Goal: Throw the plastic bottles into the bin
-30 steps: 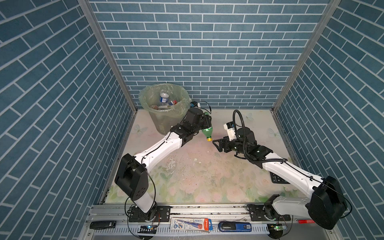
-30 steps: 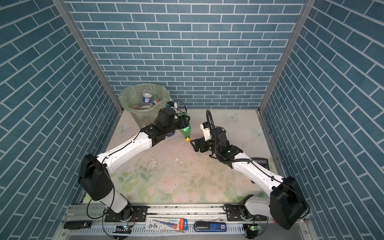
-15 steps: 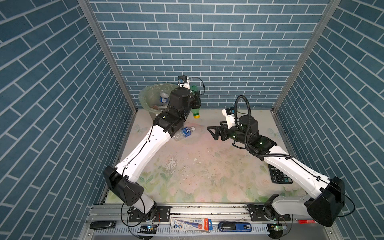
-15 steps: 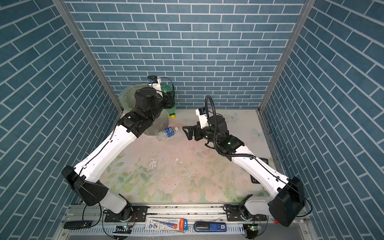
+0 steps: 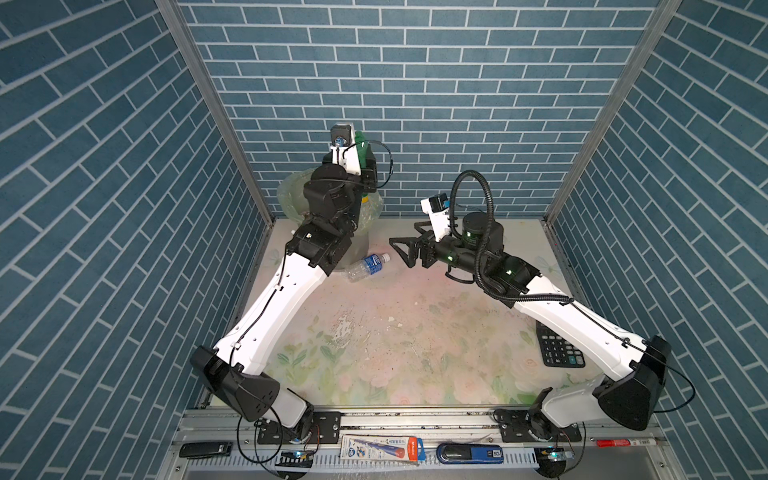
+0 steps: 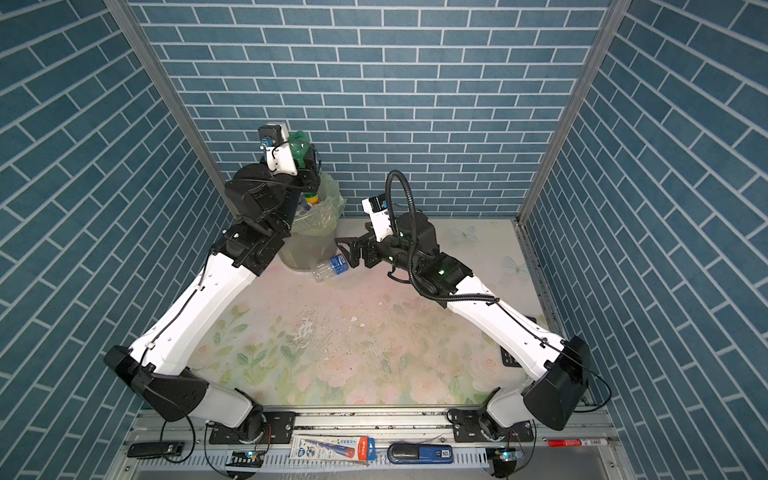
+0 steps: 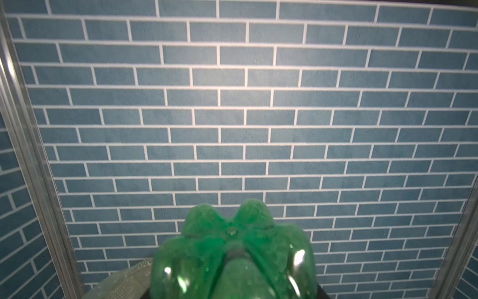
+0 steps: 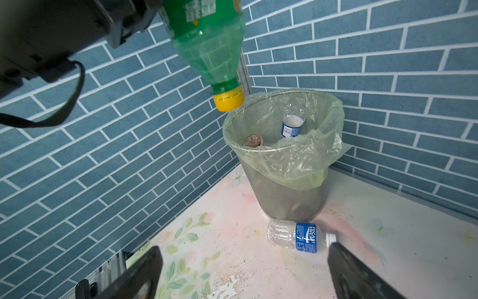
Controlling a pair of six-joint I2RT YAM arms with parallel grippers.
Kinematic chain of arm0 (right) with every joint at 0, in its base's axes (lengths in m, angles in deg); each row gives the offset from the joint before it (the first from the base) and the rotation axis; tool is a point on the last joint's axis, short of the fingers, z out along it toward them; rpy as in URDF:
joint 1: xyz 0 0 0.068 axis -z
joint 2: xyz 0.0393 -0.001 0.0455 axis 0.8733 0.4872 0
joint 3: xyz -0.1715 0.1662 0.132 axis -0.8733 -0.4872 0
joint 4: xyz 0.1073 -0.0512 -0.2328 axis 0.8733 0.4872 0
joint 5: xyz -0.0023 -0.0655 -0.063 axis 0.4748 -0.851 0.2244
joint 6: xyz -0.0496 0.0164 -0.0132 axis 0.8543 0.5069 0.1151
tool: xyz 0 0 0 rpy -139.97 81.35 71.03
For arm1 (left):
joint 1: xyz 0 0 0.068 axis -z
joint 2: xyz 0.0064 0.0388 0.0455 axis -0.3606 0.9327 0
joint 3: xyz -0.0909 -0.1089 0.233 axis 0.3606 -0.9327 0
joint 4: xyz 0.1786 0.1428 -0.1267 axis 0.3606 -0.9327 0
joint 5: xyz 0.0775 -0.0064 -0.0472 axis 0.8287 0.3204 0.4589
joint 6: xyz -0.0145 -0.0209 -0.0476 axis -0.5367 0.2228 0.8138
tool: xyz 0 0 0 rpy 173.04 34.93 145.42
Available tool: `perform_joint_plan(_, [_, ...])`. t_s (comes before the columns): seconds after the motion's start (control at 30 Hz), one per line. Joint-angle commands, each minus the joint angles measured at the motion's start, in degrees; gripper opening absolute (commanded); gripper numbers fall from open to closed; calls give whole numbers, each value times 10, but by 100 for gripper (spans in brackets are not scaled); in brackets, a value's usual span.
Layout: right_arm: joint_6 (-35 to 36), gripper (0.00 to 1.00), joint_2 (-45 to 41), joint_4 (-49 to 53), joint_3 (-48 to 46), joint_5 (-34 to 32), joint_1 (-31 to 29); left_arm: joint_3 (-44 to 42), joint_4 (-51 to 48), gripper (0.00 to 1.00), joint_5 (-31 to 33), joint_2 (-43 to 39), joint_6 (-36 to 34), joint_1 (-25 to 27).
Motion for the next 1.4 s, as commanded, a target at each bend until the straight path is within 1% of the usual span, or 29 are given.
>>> perform_joint_plan(0.0, [28, 99, 16, 7, 36, 5, -7, -26, 128, 55, -15, -31, -54, -7])
perform_joint_plan(0.27, [24, 99, 37, 8, 42, 3, -15, -8, 175, 55, -25, -38, -89, -29])
perform_joint_plan(0.33, [23, 99, 42, 8, 48, 2, -16, 12, 156, 55, -45, -32, -71, -48])
perform_joint_plan(0.4, [22, 99, 49, 12, 56, 3, -17, 41, 123, 55, -51, -15, -50, -70])
perform_joint_plan(0.5, [18, 99, 61, 16, 65, 5, -17, 73, 74, 55, -58, 31, -6, -115])
perform_joint_plan(0.57, [13, 99, 66, 14, 68, 8, -16, 106, 5, 56, -65, 77, 39, -151])
perform_joint_plan(0.6, [11, 99, 68, 15, 69, 10, -16, 119, -26, 59, -72, 96, 57, -165])
perform_joint_plan(0.63, [9, 99, 68, 15, 69, 10, -16, 136, -66, 63, -86, 123, 79, -178])
perform_joint_plan(0.67, [9, 99, 68, 16, 68, 10, -16, 160, -112, 70, -98, 146, 96, -188])
perform_joint_plan(0.7, [9, 99, 67, 17, 68, 10, -16, 175, -145, 83, -102, 161, 99, -192])
perform_joint_plan(0.73, [10, 99, 67, 18, 68, 9, -15, 190, -174, 98, -100, 176, 96, -192])
perform_joint_plan(0.77, [12, 99, 66, 21, 68, 7, -16, 206, -201, 99, -101, 190, 99, -193])
perform_joint_plan(0.83, [15, 99, 66, 24, 69, 6, -16, 240, -246, 99, -110, 208, 103, -193])
perform_joint_plan(0.87, [15, 99, 66, 26, 68, 6, -15, 245, -255, 99, -117, 208, 106, -193])
perform_joint_plan(0.97, [15, 99, 68, 24, 65, 5, -16, 213, -233, 99, -144, 179, 125, -192])
perform_joint_plan(1.1, [12, 99, 68, 16, 55, 4, -16, 156, -192, 99, -159, 131, 138, -185])
perform_joint_plan(1.37, [5, 99, 64, 4, 40, 2, -16, 135, -198, 99, -166, 102, 153, -170])
